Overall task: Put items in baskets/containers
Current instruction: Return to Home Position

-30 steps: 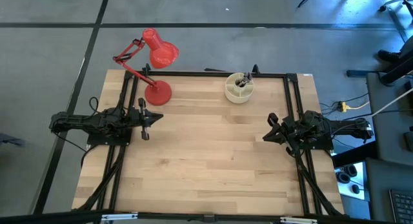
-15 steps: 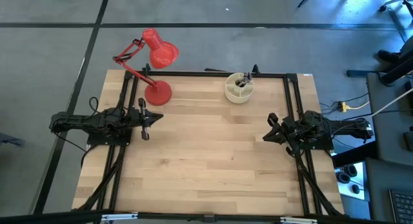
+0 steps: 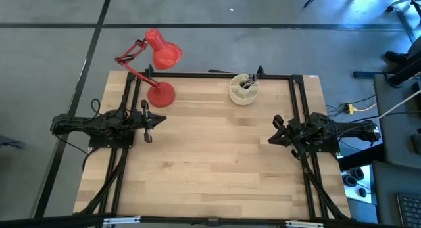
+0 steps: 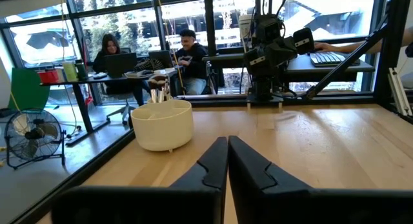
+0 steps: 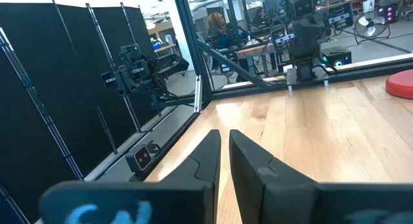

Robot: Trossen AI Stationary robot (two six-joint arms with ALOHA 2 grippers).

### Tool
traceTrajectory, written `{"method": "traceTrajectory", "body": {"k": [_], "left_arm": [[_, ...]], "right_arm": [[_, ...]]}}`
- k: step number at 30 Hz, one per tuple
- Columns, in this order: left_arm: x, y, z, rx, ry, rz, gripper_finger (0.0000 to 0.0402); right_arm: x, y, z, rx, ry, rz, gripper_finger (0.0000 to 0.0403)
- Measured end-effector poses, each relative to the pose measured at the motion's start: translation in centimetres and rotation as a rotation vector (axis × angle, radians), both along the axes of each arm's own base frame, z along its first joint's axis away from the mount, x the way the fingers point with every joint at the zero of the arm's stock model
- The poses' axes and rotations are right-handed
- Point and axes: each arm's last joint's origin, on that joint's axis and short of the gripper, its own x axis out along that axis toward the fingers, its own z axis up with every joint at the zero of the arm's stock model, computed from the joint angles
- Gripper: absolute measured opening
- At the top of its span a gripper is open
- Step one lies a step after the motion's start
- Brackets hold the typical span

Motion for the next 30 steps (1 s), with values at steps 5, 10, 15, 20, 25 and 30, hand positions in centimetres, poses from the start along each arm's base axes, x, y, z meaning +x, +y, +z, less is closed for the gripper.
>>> {"method": "traceTrajectory", "body": {"k": [5, 10, 15, 20, 25, 30], "left_arm": [[0.00, 0.00, 0.00, 0.000, 0.000, 0.000, 0.0006], [0.00, 0.00, 0.00, 0.000, 0.000, 0.000, 0.0010], [0.00, 0.00, 0.00, 0.000, 0.000, 0.000, 0.0009], [0.00, 0.00, 0.00, 0.000, 0.000, 0.000, 0.0006], [0.00, 0.00, 0.00, 0.000, 0.000, 0.000, 0.0010], [0.00, 0.00, 0.00, 0.000, 0.000, 0.000, 0.0013]], "right_arm": [[0.00, 0.00, 0.00, 0.000, 0.000, 0.000, 0.0035], [0.00, 0.00, 0.00, 0.000, 0.000, 0.000, 0.0035], [0.00, 0.00, 0.00, 0.000, 0.000, 0.000, 0.0035], [0.00, 0.00, 0.00, 0.000, 0.000, 0.000, 0.0035], [0.00, 0.00, 0.00, 0.000, 0.000, 0.000, 0.0035], [0.00, 0.00, 0.00, 0.000, 0.000, 0.000, 0.0035]]}}
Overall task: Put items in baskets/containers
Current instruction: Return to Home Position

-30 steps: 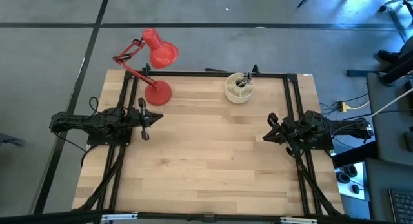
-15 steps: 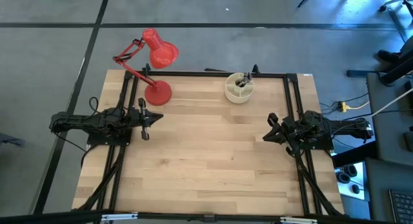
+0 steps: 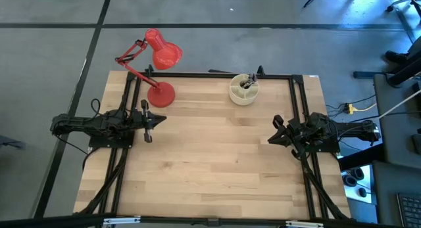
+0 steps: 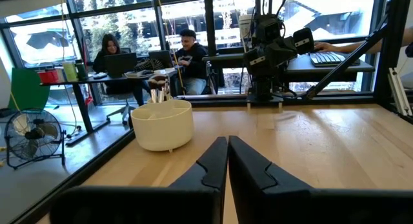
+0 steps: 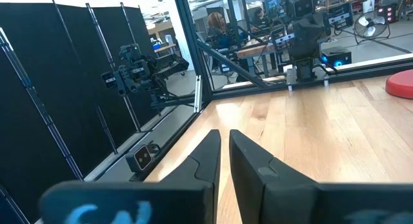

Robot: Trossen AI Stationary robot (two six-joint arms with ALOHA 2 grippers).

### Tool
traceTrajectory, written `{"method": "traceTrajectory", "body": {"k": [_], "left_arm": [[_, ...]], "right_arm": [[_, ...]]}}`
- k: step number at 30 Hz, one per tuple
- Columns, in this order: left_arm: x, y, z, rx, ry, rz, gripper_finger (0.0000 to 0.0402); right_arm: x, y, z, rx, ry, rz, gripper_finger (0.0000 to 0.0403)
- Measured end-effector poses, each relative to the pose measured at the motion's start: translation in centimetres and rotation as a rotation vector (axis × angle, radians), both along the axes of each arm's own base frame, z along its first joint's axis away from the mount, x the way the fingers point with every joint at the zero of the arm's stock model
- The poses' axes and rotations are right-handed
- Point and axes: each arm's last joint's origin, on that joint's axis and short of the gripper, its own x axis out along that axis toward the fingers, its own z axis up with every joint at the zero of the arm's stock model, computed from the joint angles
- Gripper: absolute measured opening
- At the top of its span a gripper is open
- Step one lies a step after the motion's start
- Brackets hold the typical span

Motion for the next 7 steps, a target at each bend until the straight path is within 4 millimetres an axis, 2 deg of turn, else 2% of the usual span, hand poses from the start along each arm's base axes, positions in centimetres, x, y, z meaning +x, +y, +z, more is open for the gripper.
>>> {"method": "traceTrajectory", "body": {"k": [7], "left_arm": [[0.00, 0.00, 0.00, 0.000, 0.000, 0.000, 0.0008]], "right_arm": [[0.00, 0.00, 0.00, 0.002, 0.001, 0.000, 0.0035]]}}
